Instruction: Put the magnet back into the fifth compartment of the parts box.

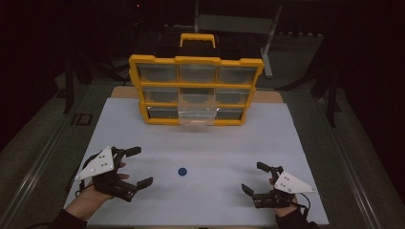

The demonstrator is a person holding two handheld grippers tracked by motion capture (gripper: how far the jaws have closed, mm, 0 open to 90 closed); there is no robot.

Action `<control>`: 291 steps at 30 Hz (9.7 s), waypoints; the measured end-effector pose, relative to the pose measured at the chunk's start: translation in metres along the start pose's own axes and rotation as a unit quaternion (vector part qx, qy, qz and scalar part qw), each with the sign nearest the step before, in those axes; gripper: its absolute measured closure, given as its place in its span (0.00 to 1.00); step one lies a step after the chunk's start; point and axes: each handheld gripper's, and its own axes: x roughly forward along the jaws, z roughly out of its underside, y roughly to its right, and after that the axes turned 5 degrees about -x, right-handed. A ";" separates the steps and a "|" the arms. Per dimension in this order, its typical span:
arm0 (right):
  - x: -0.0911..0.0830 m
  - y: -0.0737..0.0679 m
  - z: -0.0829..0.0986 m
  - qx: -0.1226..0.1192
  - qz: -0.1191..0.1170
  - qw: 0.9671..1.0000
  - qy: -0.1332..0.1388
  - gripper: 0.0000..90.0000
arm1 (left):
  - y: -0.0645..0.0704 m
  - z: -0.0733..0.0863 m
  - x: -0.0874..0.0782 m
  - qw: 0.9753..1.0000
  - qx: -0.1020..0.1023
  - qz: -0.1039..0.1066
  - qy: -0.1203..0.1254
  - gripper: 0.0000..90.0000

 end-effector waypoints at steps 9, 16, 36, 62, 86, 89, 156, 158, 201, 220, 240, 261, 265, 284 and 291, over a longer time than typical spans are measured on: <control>0.004 -0.003 0.000 -0.003 -0.006 1.000 -0.001 0.10 | -0.003 0.003 0.026 0.999 0.002 0.026 -0.023 0.00; 0.006 -0.005 0.000 -0.006 -0.012 1.000 -0.004 0.10 | -0.005 0.008 0.047 0.998 0.007 0.043 -0.039 0.00; 0.007 -0.005 0.001 -0.003 -0.017 1.000 -0.007 0.10 | -0.017 0.031 0.091 0.993 0.025 0.047 -0.102 0.00; 0.007 -0.004 0.002 0.001 -0.018 1.000 -0.009 0.10 | -0.030 0.049 0.129 0.978 0.016 0.042 -0.205 0.01; 0.007 -0.004 0.002 0.002 -0.019 1.000 -0.008 0.10 | -0.043 0.057 0.147 0.950 0.043 0.035 -0.307 0.26; 0.007 -0.004 0.002 0.002 -0.019 1.000 -0.008 0.10 | -0.043 0.058 0.147 0.949 0.047 0.034 -0.309 0.36; 0.006 -0.004 0.002 -0.002 -0.020 1.000 -0.007 0.10 | -0.021 -0.017 0.116 0.939 0.106 0.122 -0.305 0.70; 0.006 -0.004 0.002 0.000 -0.021 1.000 -0.007 0.10 | -0.021 -0.019 0.116 0.938 0.105 0.122 -0.306 0.70; 0.006 -0.002 0.002 -0.003 -0.021 1.000 -0.006 0.10 | -0.021 -0.123 0.105 0.950 0.152 0.111 -0.251 0.70; 0.005 -0.001 0.002 0.000 -0.022 1.000 -0.006 0.10 | -0.027 -0.157 0.102 0.958 0.164 0.103 -0.212 0.70; 0.006 -0.001 0.002 -0.002 -0.022 1.000 -0.004 0.10 | -0.047 -0.177 0.114 0.968 0.132 0.089 -0.194 0.70; 0.002 0.001 0.002 0.002 -0.019 1.000 0.000 0.10 | -0.084 -0.203 0.137 0.967 0.130 0.062 -0.210 0.70; 0.001 0.001 0.001 0.002 -0.019 1.000 0.004 0.10 | -0.090 -0.204 0.141 0.968 0.127 0.063 -0.207 0.70; 0.001 0.003 0.004 0.007 -0.018 1.000 0.004 0.10 | -0.100 -0.200 0.161 0.966 0.127 0.049 -0.221 0.70; 0.002 0.003 0.004 0.007 -0.017 1.000 0.001 0.10 | -0.101 -0.195 0.163 0.964 0.125 0.036 -0.232 0.70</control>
